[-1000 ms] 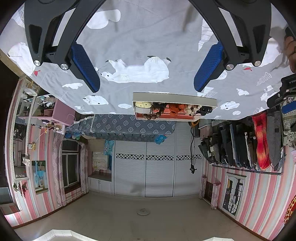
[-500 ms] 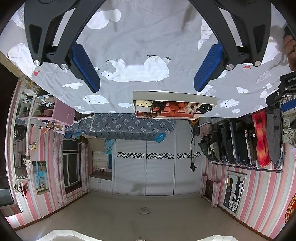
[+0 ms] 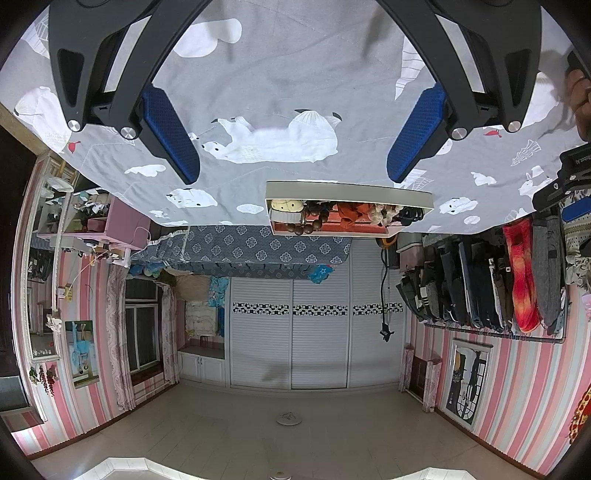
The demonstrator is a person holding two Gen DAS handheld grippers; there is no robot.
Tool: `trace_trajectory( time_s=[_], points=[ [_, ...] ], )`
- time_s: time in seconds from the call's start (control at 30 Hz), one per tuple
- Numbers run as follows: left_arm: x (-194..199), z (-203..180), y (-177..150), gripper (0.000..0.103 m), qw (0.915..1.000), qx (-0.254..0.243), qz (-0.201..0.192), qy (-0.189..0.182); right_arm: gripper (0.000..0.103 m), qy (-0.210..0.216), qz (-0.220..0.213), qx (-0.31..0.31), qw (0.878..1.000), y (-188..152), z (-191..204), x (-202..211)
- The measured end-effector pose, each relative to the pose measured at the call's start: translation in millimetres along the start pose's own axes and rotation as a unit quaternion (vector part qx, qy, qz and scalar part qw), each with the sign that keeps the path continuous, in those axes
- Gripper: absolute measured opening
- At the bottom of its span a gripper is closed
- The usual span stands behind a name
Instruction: Organize jewelry
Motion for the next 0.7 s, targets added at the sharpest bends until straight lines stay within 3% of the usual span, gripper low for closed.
trace_trajectory(
  time_s=[0.7],
  points=[
    [0.2,0.8,-0.4,0.099,1.0000,0.000,-0.001,0.000,0.099,0.000,0.000,0.000,1.000,-0.9,0.4,-0.5]
  ],
)
Point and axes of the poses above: each gripper's, at about its wrist camera, not at the fingertips, and x roughly against the way its jaws point, z to its left, y to its top, the point moved 5 cm from there along -x, roughly the way its jaws point, and after that the axes turned 7 degrees about x, right-handed, at the moved point
